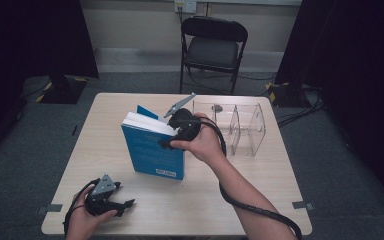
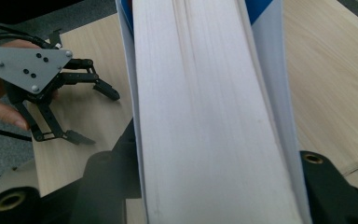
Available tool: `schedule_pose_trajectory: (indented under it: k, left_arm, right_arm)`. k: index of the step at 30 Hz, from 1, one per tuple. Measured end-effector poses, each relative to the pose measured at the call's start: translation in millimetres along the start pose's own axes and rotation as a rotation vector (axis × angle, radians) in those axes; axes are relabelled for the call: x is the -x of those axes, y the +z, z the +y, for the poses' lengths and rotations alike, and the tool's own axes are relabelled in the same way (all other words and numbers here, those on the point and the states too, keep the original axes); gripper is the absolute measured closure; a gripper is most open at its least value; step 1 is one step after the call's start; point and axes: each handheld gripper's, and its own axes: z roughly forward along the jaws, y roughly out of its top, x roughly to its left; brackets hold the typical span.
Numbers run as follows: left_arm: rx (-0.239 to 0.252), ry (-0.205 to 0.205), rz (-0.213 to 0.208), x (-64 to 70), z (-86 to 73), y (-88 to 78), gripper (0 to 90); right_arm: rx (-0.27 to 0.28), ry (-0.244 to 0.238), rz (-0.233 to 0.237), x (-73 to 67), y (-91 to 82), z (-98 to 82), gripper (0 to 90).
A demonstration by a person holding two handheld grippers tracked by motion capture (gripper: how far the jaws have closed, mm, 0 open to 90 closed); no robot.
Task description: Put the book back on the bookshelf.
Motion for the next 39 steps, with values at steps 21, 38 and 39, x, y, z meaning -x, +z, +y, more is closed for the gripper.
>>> schedule_pose_trajectory:
  k: [21,38,39]
  left_arm:
    - [-0.002,0.005,-0.003,-0.7,0.2,-0.2,16.9]
    - [0.002,-0.007,-0.009,-0.8,-0.1,-0.1,16.9]
    - [-0.001,-0.004,-0.01,-0.8,0.0,-0.1,16.6]
  right_arm:
    - [-0.017,-0.049,0.03,0.1,1.1,1.0,60.8]
    - [-0.006,-0.028,0.003,-8.4,-0.2,-1.5,62.2]
    - [-0.003,-0.025,0.002,-8.9,-0.1,-1.5,62.2]
